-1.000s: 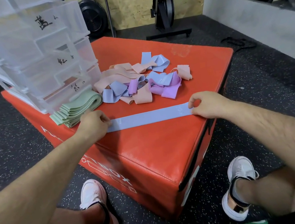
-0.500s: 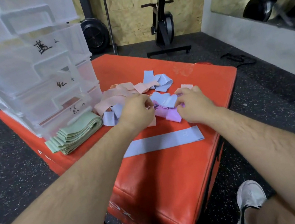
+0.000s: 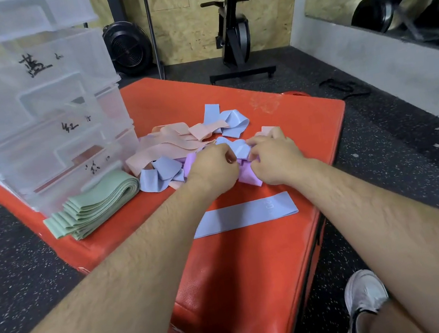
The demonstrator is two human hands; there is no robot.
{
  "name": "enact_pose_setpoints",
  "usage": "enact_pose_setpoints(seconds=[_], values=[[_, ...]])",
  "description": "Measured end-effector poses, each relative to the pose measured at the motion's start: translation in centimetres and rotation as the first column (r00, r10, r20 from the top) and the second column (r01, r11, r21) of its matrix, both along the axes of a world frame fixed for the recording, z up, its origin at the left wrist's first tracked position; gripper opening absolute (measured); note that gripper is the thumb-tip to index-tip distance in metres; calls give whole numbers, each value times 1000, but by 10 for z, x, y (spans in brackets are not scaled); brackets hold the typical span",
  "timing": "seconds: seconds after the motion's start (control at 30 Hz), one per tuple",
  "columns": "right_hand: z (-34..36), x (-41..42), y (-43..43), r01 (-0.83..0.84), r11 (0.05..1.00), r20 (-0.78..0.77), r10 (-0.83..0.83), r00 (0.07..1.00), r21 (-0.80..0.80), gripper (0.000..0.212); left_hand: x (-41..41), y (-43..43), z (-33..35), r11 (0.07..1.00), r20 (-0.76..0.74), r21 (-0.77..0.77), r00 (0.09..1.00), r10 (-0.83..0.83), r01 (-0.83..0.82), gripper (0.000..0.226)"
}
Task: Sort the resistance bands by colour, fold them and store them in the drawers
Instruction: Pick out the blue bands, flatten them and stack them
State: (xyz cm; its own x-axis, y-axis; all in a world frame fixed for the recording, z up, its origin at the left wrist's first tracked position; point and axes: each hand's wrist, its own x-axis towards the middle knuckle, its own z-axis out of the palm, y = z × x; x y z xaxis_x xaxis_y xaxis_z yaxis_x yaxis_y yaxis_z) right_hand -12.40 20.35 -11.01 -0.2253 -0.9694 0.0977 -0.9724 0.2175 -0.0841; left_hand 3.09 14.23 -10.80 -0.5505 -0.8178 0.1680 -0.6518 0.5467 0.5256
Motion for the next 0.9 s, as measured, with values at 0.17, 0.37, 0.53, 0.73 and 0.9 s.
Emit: enact_pose_setpoints(seconds=[0.17,0.37,0.53,0.73,0.9], values=[[-5,4,-10,45,999,-15,-45,999,-14,35,10,6,3,1000,40,23,999,-7,6,28],[16,25,-6,81,928,377,66,924,-363,28,15,3,16,960,-226,269,964,140,-76,33],[40,60,11,87,910,685,239,689,-405,29,21,8,36,828,-542,557,784,302,66,42],[50,80,12,60,927,790,281,545,-371,36,51,8,46,887,-516,460,800,306,-42,27],[46,97,-2,64,940,880,288,378,-335,35,82,2,44,957,-375,271,904,207,-107,27]])
